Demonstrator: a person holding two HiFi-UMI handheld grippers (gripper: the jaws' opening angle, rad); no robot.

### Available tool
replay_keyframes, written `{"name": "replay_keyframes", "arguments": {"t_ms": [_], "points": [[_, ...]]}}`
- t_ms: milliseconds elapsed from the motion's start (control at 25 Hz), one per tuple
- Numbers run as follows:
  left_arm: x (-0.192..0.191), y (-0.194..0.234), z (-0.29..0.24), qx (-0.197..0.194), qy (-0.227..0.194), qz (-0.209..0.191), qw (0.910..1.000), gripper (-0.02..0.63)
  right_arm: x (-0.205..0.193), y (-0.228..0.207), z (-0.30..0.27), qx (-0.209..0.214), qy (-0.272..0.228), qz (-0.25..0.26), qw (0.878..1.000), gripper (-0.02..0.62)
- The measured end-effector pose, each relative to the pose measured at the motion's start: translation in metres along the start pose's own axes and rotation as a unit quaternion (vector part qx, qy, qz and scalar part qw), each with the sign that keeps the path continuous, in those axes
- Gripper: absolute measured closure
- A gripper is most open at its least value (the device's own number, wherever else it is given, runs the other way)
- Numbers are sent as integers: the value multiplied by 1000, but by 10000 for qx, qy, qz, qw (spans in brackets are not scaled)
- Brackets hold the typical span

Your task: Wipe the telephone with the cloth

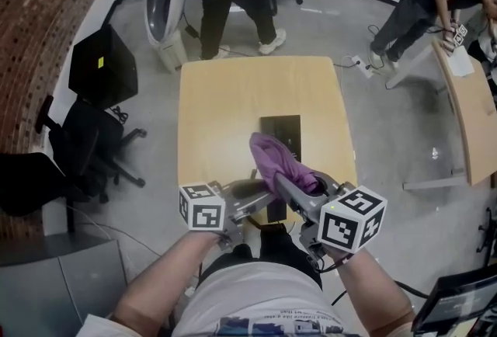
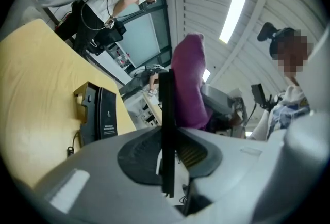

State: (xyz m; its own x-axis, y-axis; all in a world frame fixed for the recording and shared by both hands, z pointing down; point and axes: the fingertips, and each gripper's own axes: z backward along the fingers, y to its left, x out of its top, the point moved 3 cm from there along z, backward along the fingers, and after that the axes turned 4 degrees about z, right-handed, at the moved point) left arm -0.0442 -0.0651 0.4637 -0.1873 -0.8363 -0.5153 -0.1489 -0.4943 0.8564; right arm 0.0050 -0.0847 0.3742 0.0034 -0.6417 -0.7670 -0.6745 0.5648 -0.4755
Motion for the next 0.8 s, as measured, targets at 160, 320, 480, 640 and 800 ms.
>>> {"name": "replay_keyframes", "arguments": {"t_ms": [160, 320, 480, 640, 800], "points": [[4, 3, 7, -18, -169, 166, 9997, 520, -16, -1, 2, 4, 117, -210, 9997, 511], [16, 7, 13, -46, -413, 234, 9989, 521, -35, 2, 6, 38, 273, -292, 9992, 511], [28, 10, 17, -72, -628, 288, 9976, 521, -54, 3, 10, 42, 450, -302, 9985, 511], [40, 9, 22, -105, -794, 363, 9961, 520, -74, 2, 16, 21, 654, -349, 9972, 511], [45, 7, 28, -142, -865, 377, 9954, 521, -91, 2, 24, -19, 912, -184, 9957, 511]]}}
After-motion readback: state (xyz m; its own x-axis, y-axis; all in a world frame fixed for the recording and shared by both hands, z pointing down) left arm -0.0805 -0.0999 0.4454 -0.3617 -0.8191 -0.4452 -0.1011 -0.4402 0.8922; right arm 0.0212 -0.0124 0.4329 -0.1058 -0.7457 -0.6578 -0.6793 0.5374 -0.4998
